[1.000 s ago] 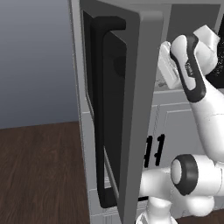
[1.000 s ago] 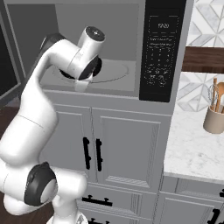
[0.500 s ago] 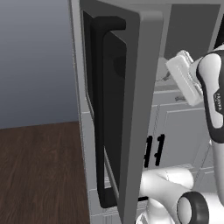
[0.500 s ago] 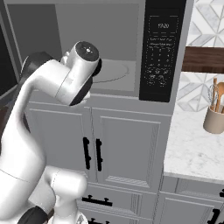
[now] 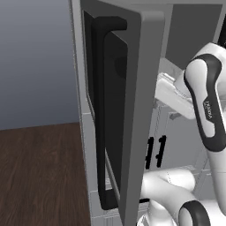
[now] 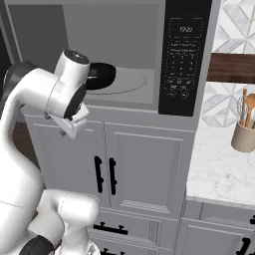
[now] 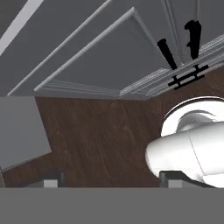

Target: Open the microwave, place the bowl with waffle inside the microwave, then close the microwave door and turn it on.

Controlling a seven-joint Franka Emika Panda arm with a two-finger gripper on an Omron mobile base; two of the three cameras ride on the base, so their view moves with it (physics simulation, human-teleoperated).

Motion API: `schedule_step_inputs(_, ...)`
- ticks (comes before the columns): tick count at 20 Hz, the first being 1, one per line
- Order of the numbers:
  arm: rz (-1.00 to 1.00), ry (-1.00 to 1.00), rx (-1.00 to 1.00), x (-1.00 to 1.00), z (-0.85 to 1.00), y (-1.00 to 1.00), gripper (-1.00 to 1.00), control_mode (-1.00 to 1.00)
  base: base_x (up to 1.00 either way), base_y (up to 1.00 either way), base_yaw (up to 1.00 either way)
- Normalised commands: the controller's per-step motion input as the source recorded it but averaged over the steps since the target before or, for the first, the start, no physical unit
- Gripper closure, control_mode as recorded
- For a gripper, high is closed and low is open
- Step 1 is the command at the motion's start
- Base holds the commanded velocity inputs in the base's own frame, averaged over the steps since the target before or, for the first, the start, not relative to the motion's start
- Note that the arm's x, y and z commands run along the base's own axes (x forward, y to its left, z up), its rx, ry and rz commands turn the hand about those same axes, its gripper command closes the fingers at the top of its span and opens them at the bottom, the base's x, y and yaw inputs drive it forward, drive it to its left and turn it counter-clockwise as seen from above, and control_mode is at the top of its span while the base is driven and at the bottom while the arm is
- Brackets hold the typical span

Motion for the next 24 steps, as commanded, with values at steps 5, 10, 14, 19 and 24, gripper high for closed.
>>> schedule_step_inputs(5, 0.02, -0.04, 0.03, 0.0, -0.32, 0.36, 1.0, -1.0, 0.0, 0.0, 0.0)
schedule_step_inputs(10, 0.0, -0.05, 0.04, -0.23, -0.52, 0.41, 1.0, -1.0, 0.0, 0.0, 0.0)
schedule_step_inputs(14, 0.02, 0.01, 0.01, -0.33, -0.7, 0.46, 1.0, -1.0, 0.0, 0.0, 0.0)
schedule_step_inputs(19, 0.11, 0.04, 0.05, -0.19, -0.57, 0.4, 1.0, -1.0, 0.0, 0.0, 0.0)
schedule_step_inputs(24, 0.16, 0.0, 0.17, -0.43, -0.23, 0.41, 1.0, -1.0, 0.0, 0.0, 0.0)
